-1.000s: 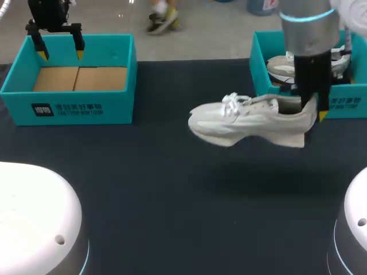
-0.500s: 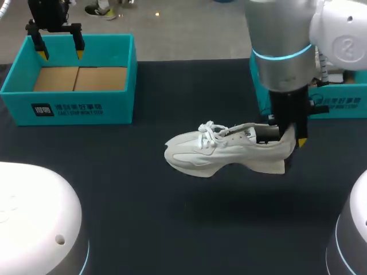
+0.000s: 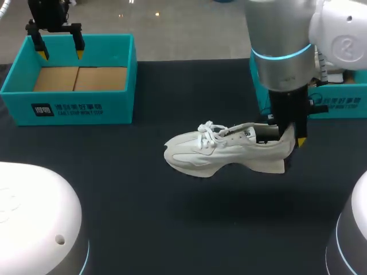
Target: Take the shoe out of the shoebox, open the shoe tongue, remove and reinsert the insole, then place the shoe into the shoebox
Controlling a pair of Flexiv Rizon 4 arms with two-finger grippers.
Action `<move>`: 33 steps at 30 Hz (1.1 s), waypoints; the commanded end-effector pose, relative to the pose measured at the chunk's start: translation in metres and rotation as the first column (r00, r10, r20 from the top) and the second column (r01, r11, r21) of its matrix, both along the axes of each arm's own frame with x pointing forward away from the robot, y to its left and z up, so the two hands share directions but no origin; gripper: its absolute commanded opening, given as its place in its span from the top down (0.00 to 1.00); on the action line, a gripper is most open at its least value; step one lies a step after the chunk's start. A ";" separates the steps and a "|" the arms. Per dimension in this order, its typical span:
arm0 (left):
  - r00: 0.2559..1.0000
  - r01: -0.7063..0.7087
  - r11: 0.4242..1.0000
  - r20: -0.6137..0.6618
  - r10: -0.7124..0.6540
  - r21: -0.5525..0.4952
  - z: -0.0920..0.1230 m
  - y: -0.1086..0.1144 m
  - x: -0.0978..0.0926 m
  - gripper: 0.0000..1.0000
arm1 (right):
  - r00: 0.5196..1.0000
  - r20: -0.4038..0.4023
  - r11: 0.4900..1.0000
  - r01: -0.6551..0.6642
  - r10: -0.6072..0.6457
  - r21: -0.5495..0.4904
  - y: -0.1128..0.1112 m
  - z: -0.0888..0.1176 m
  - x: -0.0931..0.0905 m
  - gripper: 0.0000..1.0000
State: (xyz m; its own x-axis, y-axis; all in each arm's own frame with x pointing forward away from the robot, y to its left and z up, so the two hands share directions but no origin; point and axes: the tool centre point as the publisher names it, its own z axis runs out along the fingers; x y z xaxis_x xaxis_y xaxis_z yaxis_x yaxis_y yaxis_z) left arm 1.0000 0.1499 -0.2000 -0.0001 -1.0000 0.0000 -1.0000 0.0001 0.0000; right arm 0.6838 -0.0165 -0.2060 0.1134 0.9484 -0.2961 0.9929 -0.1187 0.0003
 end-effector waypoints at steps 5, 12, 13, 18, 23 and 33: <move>1.000 0.000 1.000 0.000 0.000 0.000 0.000 0.000 0.000 0.00 | 1.000 0.001 0.999 0.020 -0.020 -0.032 0.053 -0.010 -0.005 1.00; 1.000 0.000 1.000 0.000 0.000 0.000 0.000 0.000 0.000 0.00 | 1.000 0.007 0.999 0.028 -0.027 -0.032 0.091 -0.010 -0.018 1.00; 1.000 0.000 1.000 0.000 0.000 0.000 0.000 0.000 0.000 0.00 | 1.000 0.005 0.999 0.029 -0.029 -0.032 0.094 -0.011 -0.018 1.00; 1.000 0.000 1.000 0.000 0.000 0.000 0.000 0.000 0.000 0.00 | 1.000 0.017 0.999 0.026 -0.025 -0.030 0.115 -0.015 -0.019 1.00; 1.000 0.000 1.000 0.000 0.000 0.000 0.000 0.000 0.000 0.00 | 0.999 0.011 0.999 0.032 -0.032 -0.024 0.123 -0.030 -0.016 1.00; 1.000 0.000 1.000 0.000 0.000 0.000 0.000 0.000 0.000 0.00 | 0.998 0.033 0.998 0.055 -0.054 -0.015 0.126 -0.084 -0.016 1.00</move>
State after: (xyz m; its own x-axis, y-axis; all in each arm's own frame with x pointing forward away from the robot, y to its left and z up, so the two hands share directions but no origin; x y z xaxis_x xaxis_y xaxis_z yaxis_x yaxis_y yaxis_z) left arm 1.0000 0.1500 -0.2000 -0.0001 -1.0000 0.0000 -1.0000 0.0001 0.0000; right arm 0.6712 0.1006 -0.2706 0.1552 0.9401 -0.3036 0.9877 -0.1539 0.0284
